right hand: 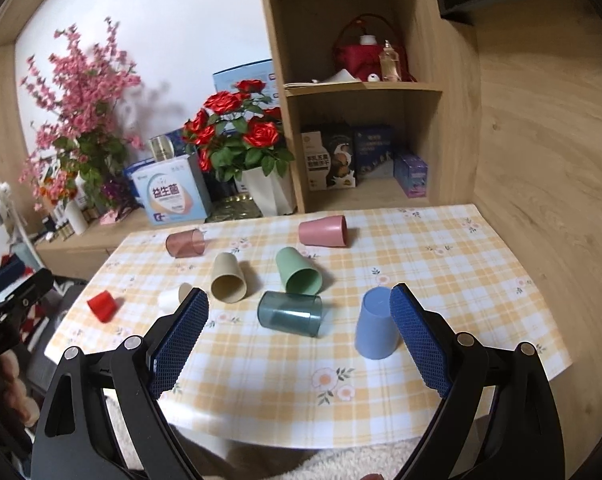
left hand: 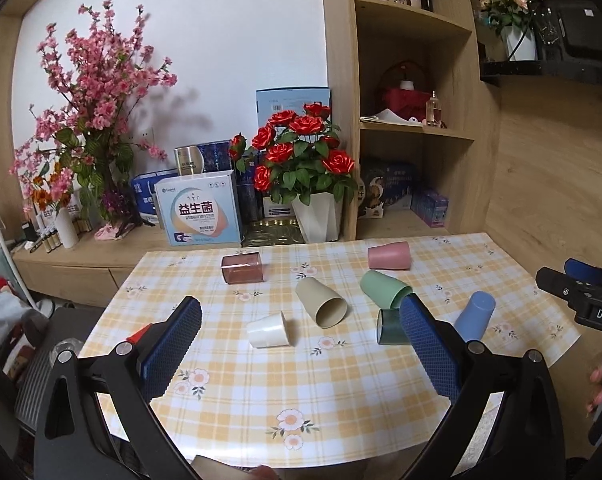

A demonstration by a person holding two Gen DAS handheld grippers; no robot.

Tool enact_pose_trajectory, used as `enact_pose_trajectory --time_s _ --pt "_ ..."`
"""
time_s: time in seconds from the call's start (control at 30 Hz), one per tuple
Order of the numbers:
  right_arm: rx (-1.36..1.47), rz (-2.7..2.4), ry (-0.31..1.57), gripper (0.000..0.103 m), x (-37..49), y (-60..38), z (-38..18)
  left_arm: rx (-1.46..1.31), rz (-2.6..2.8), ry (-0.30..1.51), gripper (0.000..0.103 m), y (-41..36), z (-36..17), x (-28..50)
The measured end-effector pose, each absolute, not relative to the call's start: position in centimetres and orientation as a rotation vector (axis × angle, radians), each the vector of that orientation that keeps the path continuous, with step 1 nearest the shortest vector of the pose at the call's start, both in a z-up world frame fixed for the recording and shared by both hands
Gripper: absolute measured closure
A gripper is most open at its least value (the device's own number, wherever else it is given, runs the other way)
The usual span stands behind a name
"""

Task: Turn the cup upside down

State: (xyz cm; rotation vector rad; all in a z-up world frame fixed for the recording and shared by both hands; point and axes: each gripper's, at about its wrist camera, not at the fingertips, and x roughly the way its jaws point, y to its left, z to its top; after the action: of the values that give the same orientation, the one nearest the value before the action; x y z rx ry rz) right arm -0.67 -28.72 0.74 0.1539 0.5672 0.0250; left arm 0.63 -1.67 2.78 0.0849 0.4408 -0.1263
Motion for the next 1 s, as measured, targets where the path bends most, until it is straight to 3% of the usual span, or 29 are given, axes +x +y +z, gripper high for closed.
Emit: enact_pose_trajectory --time_s 1.0 --pt "0.132 0.005 0.550 0.014 -1.4 -28.1 1.3 0.066 -0.100 0.439 0.006 0.0 2.7 -0.3"
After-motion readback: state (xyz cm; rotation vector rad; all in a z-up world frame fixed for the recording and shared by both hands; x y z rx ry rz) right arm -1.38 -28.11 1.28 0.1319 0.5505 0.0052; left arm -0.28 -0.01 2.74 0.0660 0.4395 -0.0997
